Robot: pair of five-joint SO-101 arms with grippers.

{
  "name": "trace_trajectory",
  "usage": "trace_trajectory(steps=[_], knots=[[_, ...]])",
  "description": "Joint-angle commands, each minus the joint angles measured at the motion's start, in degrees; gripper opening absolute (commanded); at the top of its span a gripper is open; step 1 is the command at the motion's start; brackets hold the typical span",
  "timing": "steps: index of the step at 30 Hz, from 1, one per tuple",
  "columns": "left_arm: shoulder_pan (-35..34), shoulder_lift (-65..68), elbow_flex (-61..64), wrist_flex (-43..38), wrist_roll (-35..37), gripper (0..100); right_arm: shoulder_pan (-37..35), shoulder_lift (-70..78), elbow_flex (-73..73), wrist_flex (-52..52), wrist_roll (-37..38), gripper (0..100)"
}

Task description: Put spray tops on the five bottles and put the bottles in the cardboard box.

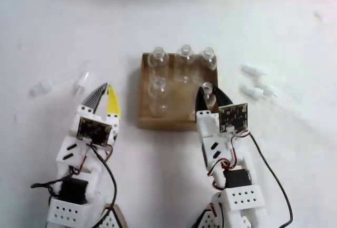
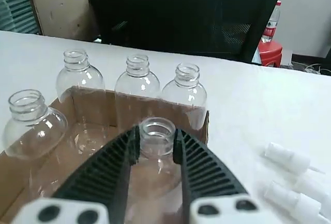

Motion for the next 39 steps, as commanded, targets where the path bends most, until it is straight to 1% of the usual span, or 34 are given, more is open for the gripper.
trace_trajectory(steps=[1, 4, 10, 15, 17, 21, 23, 35, 39], knots=[[0.75, -0.66, -0.09, 0.09, -0.35, 3, -0.84, -0.48, 0.53, 1.98, -0.7, 1.8], [0.75, -0.66, -0.09, 0.09, -0.35, 3, -0.84, -0.48, 0.53, 2.24, -0.7, 1.8], [0.75, -0.66, -0.09, 0.09, -0.35, 3, -1.89, -0.57, 0.53, 6.11, -0.18, 1.9], [0.75, -0.66, -0.09, 0.0, -0.35, 3, -2.24, -0.75, 0.53, 6.2, -0.18, 2.3], [0.75, -0.66, -0.09, 0.0, -0.35, 3, -2.15, -0.57, 0.53, 6.2, -0.18, 5.7], [0.75, -0.66, -0.09, 0.0, -0.35, 3, -2.07, -1.01, 0.53, 8.66, -0.62, 16.0], [0.75, -0.66, -0.09, 0.0, -0.35, 3, -2.15, -1.01, 0.53, 9.01, -0.62, 18.0], [0.84, -0.66, -0.09, -0.09, -0.35, 3, -2.07, -1.63, 0.44, 8.48, -0.7, 18.3], [0.84, -0.66, -0.09, 0.0, -0.35, 3, -1.8, -8.75, 0.53, 9.45, -0.79, 18.3]])
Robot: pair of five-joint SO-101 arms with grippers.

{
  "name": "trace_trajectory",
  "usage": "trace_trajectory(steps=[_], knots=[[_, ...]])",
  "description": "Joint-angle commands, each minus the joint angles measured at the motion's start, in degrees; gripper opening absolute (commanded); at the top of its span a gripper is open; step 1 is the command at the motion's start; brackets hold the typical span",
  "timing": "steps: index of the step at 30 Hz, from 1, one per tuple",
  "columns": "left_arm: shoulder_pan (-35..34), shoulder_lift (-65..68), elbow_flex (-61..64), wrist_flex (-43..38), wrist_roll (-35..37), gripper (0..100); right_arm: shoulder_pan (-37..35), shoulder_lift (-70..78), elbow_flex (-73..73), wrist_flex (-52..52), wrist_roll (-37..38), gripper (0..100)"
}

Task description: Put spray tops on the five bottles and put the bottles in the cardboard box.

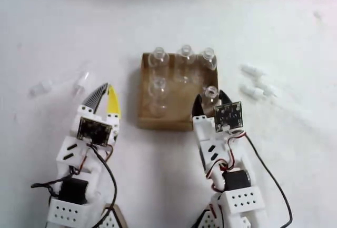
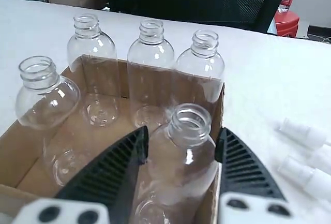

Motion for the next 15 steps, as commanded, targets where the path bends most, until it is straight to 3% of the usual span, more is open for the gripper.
trace_trajectory(steps=[1, 7, 12, 15], knots=[[0.57, -0.66, -0.09, 0.0, -0.35, 3, 0.31, -7.78, 0.53, 2.77, -0.7, 18.3], [0.57, -0.57, -0.09, 0.0, -0.35, 3, -0.04, -24.75, -0.7, 20.62, -0.7, 18.3], [0.66, -0.48, -0.09, 0.0, -0.35, 3, 2.86, -21.49, -3.78, 22.55, -1.41, 18.3], [0.66, -0.48, -0.09, 0.0, -0.35, 3, 5.67, -23.69, -3.96, 22.9, -7.65, 18.3]])
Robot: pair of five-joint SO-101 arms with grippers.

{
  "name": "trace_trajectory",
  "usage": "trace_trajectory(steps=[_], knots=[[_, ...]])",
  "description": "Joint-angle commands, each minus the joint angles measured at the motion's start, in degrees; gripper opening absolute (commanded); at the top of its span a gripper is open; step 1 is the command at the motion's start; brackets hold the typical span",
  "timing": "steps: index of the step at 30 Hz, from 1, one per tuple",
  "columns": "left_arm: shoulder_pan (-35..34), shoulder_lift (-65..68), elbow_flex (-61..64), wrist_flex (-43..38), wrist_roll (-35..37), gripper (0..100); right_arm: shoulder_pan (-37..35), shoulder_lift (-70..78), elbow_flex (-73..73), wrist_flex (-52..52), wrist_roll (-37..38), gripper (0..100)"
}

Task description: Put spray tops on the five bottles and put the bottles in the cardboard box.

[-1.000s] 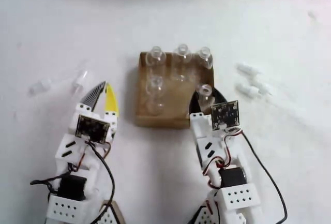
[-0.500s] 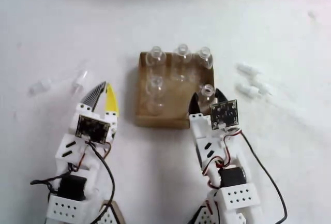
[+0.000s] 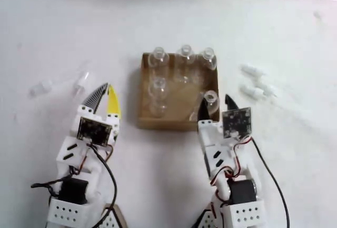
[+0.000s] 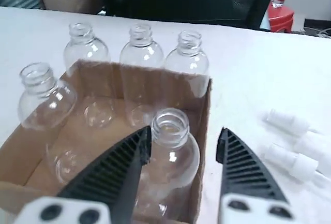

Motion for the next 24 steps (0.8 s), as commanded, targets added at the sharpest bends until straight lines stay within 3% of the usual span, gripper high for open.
trace_trajectory(steps=[1, 8, 24], knots=[[0.66, -0.48, -0.09, 0.0, -0.35, 3, 4.0, -1.8, -2.46, 0.57, -6.86, 18.3], [0.66, -0.48, -0.09, 0.0, -0.35, 3, 11.21, -1.45, -6.77, 3.56, -16.26, 18.3], [0.66, -0.48, -0.09, 0.0, -0.35, 3, 11.21, -1.36, -6.68, 4.0, -16.26, 18.4]])
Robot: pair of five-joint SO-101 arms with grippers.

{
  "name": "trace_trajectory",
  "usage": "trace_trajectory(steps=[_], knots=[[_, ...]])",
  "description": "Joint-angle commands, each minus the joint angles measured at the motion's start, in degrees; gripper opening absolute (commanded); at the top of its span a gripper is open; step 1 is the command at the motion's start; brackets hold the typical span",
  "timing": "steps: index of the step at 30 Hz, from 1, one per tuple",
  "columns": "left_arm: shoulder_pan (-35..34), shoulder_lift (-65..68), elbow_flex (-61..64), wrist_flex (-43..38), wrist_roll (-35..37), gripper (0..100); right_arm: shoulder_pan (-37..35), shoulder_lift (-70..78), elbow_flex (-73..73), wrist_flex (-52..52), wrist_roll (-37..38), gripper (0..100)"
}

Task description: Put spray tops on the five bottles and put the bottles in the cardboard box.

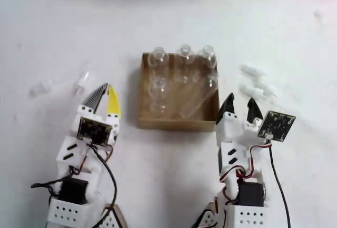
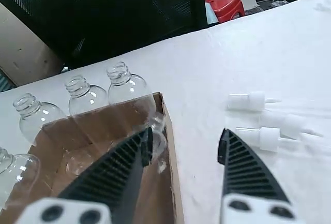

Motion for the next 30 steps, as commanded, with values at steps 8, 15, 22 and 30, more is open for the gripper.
trace_trajectory(steps=[8, 15, 22, 30], knots=[[0.66, -0.48, -0.09, 0.0, -0.35, 3, 0.75, -0.22, -1.23, -0.13, -0.44, 18.4], [0.66, -0.48, -0.09, 0.0, -0.35, 3, -1.98, 0.22, -1.58, -4.7, 2.64, 18.0], [0.66, -0.48, -0.09, 0.09, -0.35, 3, -8.22, 3.91, -10.29, 0.84, 8.0, 18.1], [0.66, -0.48, -0.09, 0.09, -0.35, 3, -7.78, 44.35, -38.24, 8.13, -4.04, 18.2]])
